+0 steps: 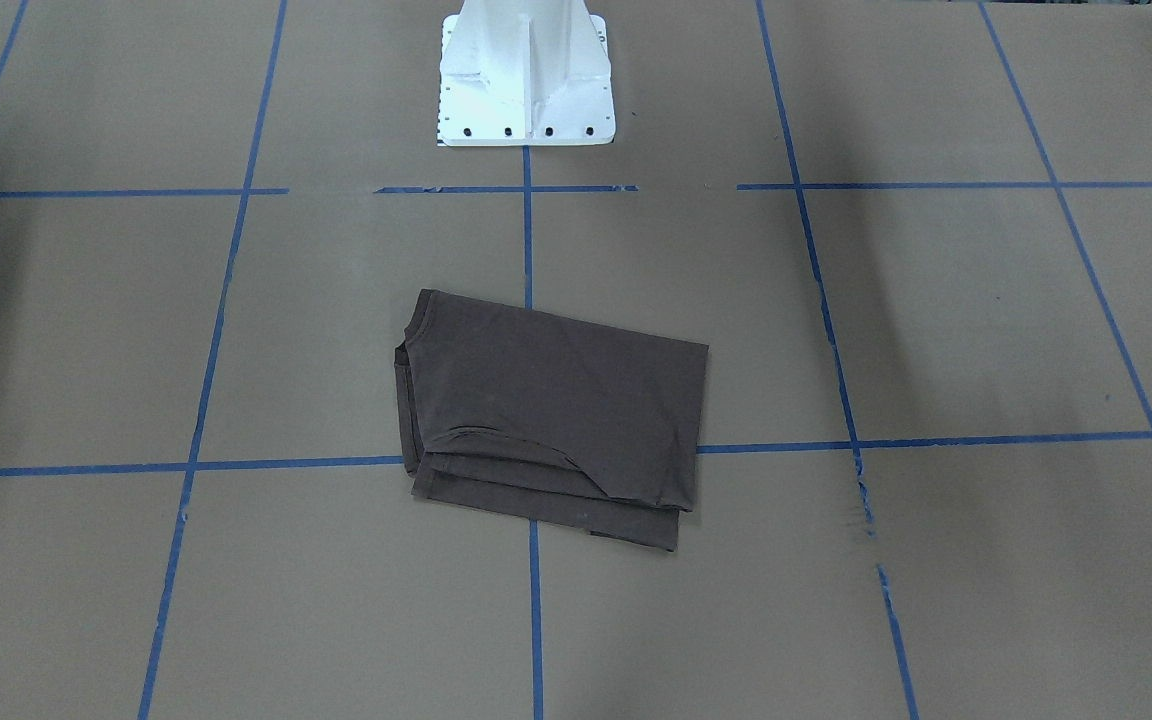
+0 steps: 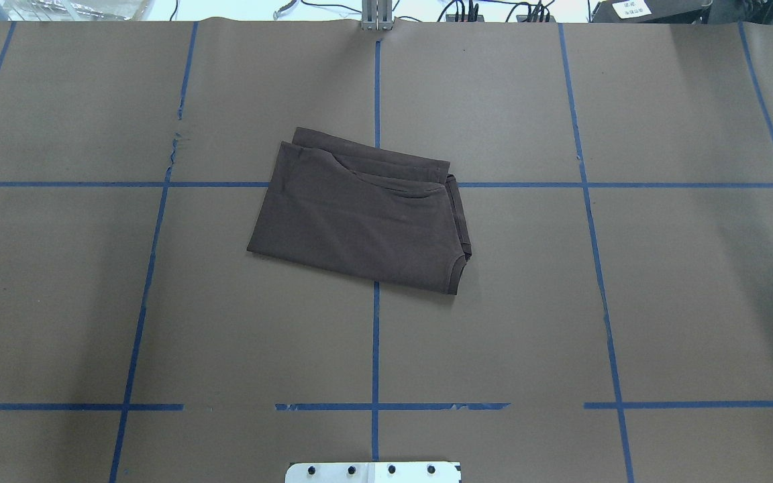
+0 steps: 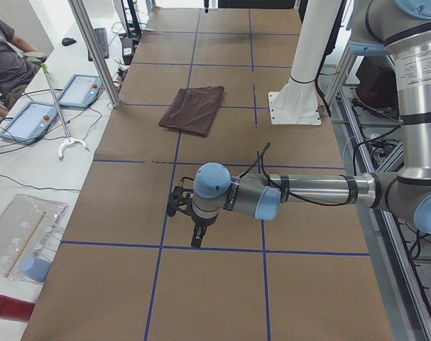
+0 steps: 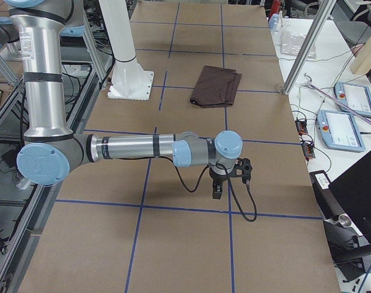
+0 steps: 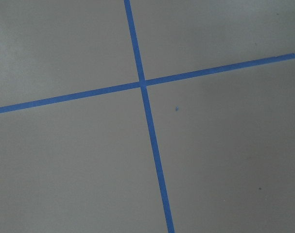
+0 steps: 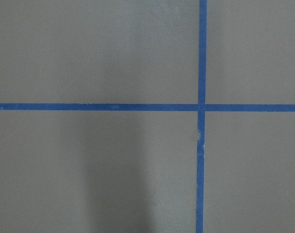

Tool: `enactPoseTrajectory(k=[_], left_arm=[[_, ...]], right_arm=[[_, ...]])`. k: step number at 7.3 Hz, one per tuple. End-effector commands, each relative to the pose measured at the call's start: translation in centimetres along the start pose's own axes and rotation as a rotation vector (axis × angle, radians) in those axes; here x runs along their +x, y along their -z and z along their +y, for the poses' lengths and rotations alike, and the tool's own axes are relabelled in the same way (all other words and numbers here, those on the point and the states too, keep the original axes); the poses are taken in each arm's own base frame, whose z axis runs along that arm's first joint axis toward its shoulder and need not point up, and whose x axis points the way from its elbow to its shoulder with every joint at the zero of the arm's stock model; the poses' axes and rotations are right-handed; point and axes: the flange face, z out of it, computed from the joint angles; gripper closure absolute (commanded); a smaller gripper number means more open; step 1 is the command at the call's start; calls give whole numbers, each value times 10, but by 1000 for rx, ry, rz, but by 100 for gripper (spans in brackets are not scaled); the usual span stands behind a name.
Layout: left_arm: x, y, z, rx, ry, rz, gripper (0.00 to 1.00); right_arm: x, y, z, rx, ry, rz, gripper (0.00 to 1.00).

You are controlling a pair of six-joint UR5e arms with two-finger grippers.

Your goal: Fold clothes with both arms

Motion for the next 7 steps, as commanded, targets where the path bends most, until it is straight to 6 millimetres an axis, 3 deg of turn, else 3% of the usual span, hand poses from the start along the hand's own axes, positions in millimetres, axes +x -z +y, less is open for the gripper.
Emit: enactPoseTrajectory(k=[1, 7], left_arm=[[11, 13, -2, 20, -14, 0, 0], [14, 13, -7, 21, -25, -6, 0]], right_arm=[[-14, -6, 1, -13, 50, 5, 0], [-4, -5, 6, -9, 41, 19, 0]])
